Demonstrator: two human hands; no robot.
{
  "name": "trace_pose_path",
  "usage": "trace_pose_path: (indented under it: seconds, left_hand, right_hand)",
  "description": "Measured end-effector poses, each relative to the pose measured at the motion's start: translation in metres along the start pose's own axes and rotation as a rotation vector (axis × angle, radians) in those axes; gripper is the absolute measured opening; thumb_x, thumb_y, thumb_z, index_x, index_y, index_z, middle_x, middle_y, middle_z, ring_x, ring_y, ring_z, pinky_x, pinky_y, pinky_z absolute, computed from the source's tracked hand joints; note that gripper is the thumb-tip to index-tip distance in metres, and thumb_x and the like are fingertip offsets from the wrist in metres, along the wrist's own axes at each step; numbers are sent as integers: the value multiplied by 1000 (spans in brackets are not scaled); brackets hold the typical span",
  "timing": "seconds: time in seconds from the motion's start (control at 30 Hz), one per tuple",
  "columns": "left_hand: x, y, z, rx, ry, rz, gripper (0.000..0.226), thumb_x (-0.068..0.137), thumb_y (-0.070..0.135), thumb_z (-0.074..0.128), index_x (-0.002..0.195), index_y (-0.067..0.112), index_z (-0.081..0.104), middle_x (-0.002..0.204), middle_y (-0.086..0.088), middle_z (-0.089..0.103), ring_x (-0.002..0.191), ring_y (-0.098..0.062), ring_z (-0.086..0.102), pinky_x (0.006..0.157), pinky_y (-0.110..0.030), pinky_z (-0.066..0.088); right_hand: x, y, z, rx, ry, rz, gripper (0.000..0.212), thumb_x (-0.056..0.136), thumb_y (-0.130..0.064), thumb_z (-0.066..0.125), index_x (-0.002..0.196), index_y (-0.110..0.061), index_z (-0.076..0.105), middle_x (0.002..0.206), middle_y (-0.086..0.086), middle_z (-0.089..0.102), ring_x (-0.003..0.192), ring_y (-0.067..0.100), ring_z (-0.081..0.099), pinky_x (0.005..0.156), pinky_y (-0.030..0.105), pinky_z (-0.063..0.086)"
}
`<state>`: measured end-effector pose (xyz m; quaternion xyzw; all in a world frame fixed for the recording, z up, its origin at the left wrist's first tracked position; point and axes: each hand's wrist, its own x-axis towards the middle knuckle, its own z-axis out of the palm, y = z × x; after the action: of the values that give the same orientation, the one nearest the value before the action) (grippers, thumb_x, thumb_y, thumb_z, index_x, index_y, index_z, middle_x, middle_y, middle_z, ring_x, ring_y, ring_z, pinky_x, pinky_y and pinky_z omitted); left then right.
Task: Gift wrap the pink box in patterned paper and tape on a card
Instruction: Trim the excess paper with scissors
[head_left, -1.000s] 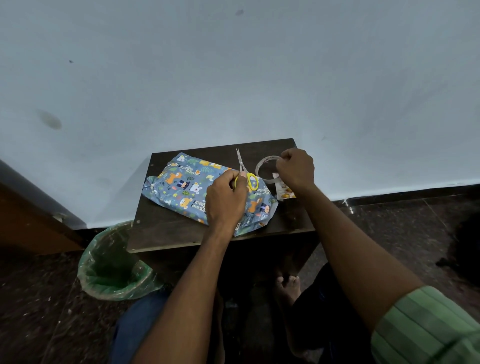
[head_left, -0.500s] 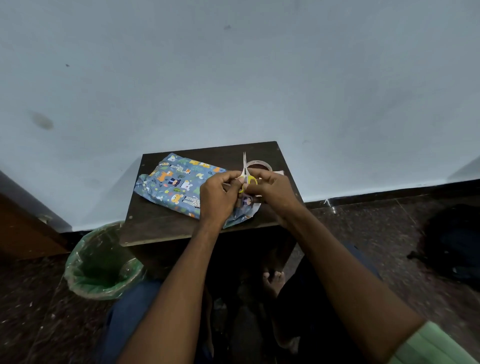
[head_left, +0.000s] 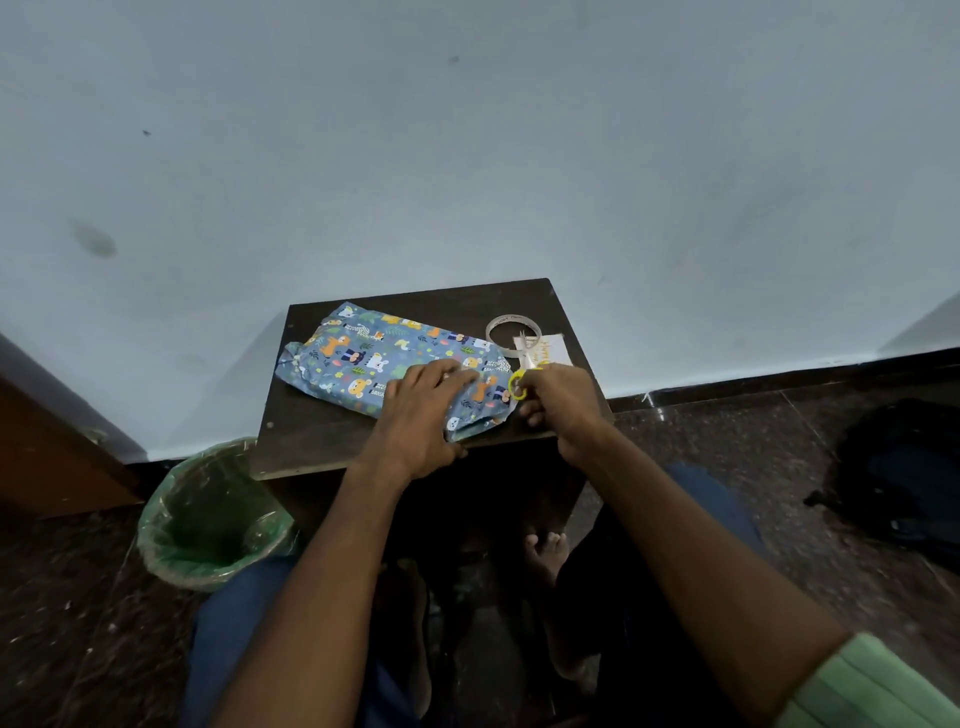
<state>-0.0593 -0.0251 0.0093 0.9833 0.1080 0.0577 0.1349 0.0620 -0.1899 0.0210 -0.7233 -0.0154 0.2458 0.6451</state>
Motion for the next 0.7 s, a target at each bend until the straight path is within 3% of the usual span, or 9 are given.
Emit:
trace_pose_path:
  seconds: [0.1, 0.2, 0.3, 0.47, 0.6, 0.7]
  left_hand:
    - [-3, -4, 3, 39, 13, -21, 117, 73, 43, 94, 166, 34, 25, 171, 5, 22, 155, -22, 22, 120, -42, 24]
    - [-9, -8, 5, 9, 17, -17, 115, 75, 46, 92, 167, 34, 24, 174, 6, 19, 158, -20, 19, 123, -42, 20]
    - [-14, -8, 4, -22, 44, -24, 111, 77, 46, 91, 167, 34, 27, 174, 6, 22, 158, -20, 21, 124, -43, 19]
    - [-17, -5, 6, 13, 78, -15, 110, 79, 47, 89, 167, 32, 26, 173, 4, 23, 157, -21, 24, 123, -42, 20]
    - [-19, -1, 10, 37, 105, -22, 111, 78, 48, 89, 167, 31, 25, 173, 3, 23, 157, -21, 25, 124, -42, 21]
    - [-19, -1, 11, 32, 114, -26, 111, 77, 47, 90, 167, 32, 26, 173, 4, 23, 156, -21, 26, 124, -41, 20]
  right_hand:
    - [3, 8, 4, -16, 30, -56, 3, 82, -3, 70, 84, -5, 69, 72, 10, 72, 58, 18, 64, 52, 31, 52]
    - [9, 8, 6, -146, 156, -232, 5, 85, -21, 72, 86, -16, 71, 85, 2, 75, 82, 25, 71, 72, 45, 57]
    - [13, -5, 12, -236, 99, -335, 14, 96, -23, 66, 84, -18, 59, 86, -3, 65, 82, 17, 62, 71, 38, 49]
    - [28, -14, 28, -228, -68, -218, 15, 94, -16, 58, 99, -1, 56, 97, 12, 63, 88, 25, 58, 75, 41, 49]
    - [38, -17, 33, -204, -59, -200, 3, 96, -18, 58, 93, -18, 59, 104, 7, 70, 98, 25, 70, 92, 50, 57]
    - [47, -19, 35, -211, -47, -183, 13, 96, -19, 58, 106, -13, 63, 105, 7, 70, 99, 25, 69, 95, 51, 56]
